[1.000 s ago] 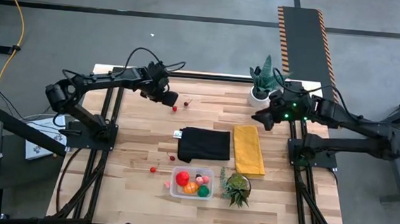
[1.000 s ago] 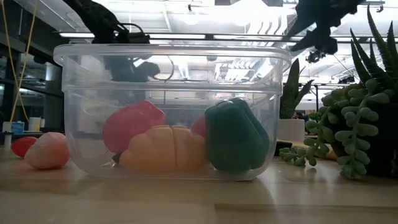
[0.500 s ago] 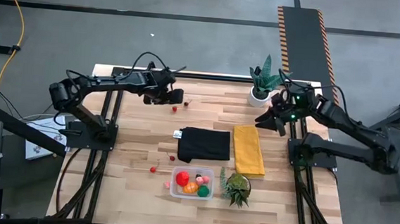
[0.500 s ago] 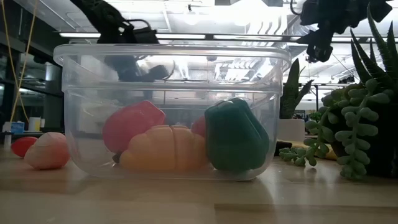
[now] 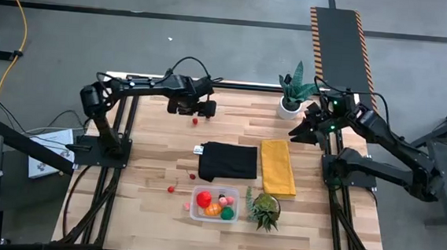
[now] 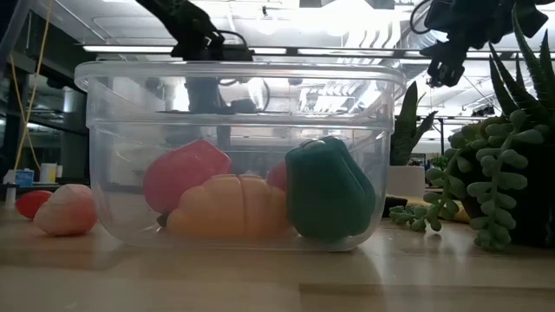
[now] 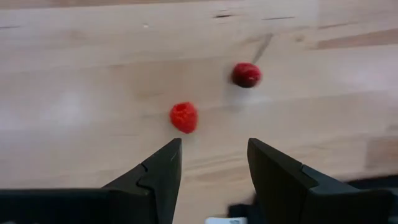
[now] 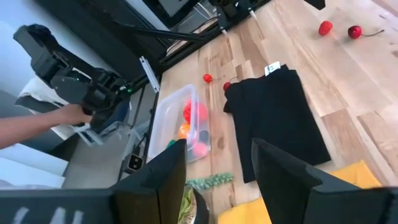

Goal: Pick and placing Produce into tupperware
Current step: Put the raspberry into the transparent bin

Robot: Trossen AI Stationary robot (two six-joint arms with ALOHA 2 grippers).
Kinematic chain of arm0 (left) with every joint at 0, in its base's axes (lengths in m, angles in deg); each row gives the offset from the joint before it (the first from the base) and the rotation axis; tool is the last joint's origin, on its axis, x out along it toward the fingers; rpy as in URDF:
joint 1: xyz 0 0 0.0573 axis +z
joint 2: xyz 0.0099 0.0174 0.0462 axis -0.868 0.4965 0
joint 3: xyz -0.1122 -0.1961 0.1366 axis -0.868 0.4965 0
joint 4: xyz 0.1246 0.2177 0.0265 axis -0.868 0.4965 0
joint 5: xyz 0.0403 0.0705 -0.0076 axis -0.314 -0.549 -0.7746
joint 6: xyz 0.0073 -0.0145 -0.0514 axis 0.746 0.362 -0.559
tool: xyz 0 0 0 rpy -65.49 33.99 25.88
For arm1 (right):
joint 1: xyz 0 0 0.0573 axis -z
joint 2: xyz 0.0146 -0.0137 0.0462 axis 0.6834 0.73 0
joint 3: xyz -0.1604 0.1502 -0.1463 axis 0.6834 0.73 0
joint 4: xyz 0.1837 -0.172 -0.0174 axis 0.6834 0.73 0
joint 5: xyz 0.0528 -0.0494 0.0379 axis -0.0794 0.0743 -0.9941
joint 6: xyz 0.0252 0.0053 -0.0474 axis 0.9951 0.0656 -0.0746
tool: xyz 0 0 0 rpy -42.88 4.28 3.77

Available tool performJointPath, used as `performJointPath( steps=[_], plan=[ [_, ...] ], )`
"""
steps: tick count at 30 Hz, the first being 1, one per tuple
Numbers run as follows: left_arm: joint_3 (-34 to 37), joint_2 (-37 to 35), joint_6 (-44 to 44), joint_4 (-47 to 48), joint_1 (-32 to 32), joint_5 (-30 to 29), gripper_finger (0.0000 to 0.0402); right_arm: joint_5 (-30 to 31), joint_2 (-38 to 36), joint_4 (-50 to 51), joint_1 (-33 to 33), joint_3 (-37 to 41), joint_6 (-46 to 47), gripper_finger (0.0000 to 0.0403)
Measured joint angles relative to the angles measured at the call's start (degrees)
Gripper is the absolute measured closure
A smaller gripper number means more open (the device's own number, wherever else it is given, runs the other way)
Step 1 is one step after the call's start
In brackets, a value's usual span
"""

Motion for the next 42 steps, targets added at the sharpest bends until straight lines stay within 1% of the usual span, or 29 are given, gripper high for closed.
performJointPath(
  steps=[6, 17, 26, 32, 42],
  plan=[
    [-0.41, 2.50, -3.19, 2.10, 0.02, -0.27, 0.0229, 0.00, 0.00, 0.56, 0.51, 0.00, -2.91, 0.0231],
    [-0.36, 6.64, -2.36, 1.47, 0.00, 0.19, 0.0229, -0.04, 0.00, 0.56, 0.49, 0.00, -3.40, 0.0231],
    [-0.36, 8.40, -2.07, -1.56, 0.07, 0.13, 0.0229, -0.04, 0.02, 0.59, 0.47, -0.04, -3.28, 0.0231],
    [-0.30, 9.09, -1.38, -0.10, 0.07, -0.88, 0.0229, -0.04, 0.02, 0.67, 0.49, -0.04, -3.01, 0.0231],
    [-0.32, 9.53, -0.78, -0.57, 0.07, -2.62, 0.0229, -0.02, 0.02, 0.70, 0.49, -0.04, -3.14, 0.0231]
  ],
)
